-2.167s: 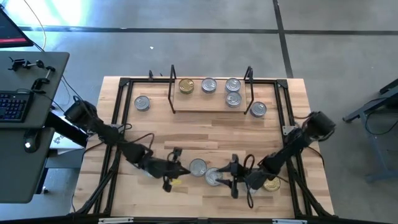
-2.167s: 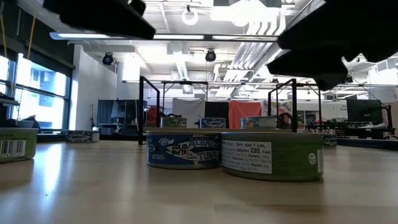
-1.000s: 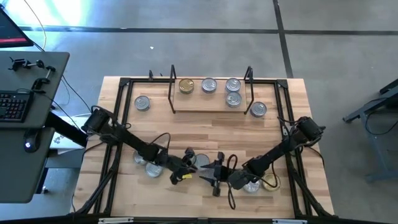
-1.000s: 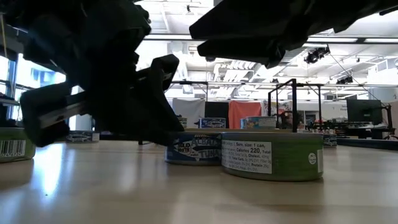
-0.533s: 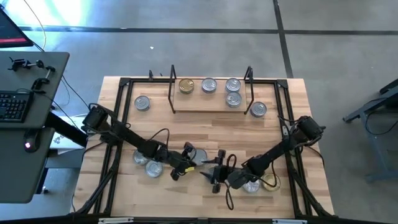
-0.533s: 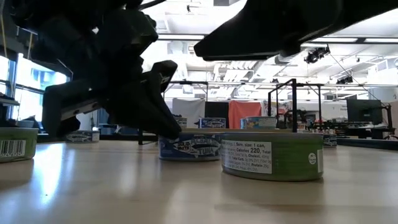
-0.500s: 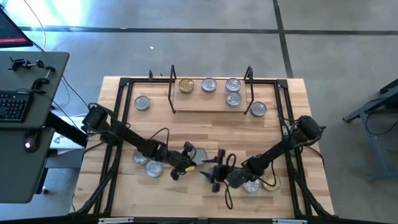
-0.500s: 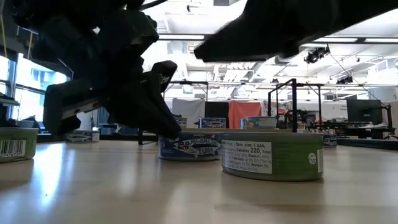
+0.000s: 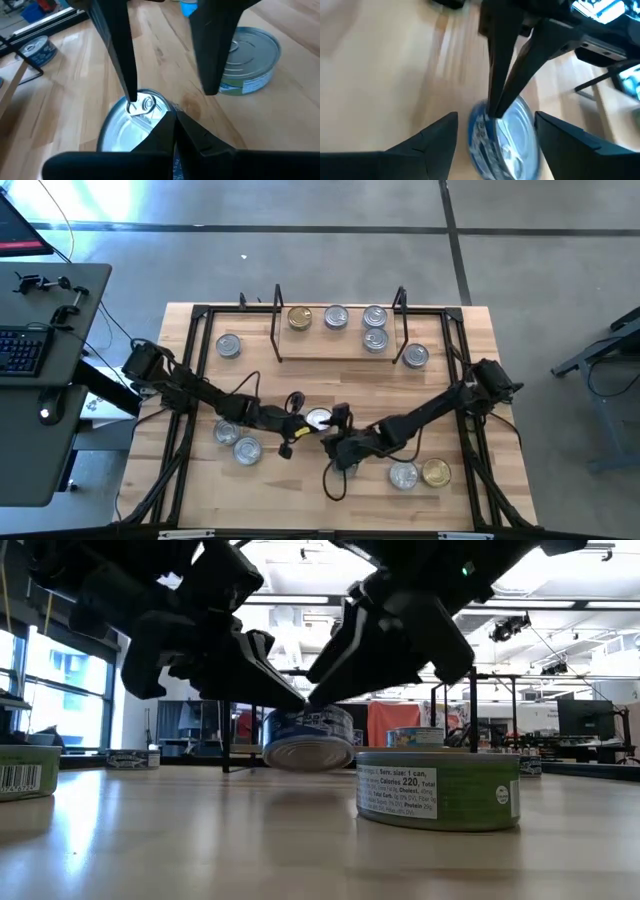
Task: Stack canned seafood by type on shelf
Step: Put the blue tuna can on the shelf
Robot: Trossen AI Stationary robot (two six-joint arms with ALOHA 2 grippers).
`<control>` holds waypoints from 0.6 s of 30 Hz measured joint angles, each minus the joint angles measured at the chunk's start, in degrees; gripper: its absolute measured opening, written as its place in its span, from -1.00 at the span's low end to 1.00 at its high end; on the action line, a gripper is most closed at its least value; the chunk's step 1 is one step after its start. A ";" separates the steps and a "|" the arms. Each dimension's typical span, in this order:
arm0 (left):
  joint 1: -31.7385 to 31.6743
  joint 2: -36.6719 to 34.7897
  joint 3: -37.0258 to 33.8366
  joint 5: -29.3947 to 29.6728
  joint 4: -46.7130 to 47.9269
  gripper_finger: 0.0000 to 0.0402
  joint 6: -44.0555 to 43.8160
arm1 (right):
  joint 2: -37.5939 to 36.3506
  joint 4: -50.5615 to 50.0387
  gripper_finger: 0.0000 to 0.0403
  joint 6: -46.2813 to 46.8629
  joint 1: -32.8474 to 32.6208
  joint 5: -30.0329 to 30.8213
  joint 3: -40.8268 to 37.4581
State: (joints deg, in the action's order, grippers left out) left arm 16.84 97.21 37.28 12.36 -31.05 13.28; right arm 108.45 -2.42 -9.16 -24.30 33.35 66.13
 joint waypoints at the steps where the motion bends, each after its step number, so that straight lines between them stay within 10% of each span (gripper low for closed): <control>1: -0.02 0.00 -0.18 0.04 -0.26 -1.00 -0.37 | 0.01 -0.57 0.26 -1.62 0.24 -0.03 0.11; 18: 0.02 -0.10 -0.22 0.70 -3.96 -1.00 -1.27 | 0.22 -5.91 0.26 -3.97 1.19 -1.00 0.15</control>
State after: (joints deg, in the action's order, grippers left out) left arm 16.86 97.11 37.06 13.06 -35.01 12.02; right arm 108.67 -8.33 -13.13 -23.11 32.36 66.28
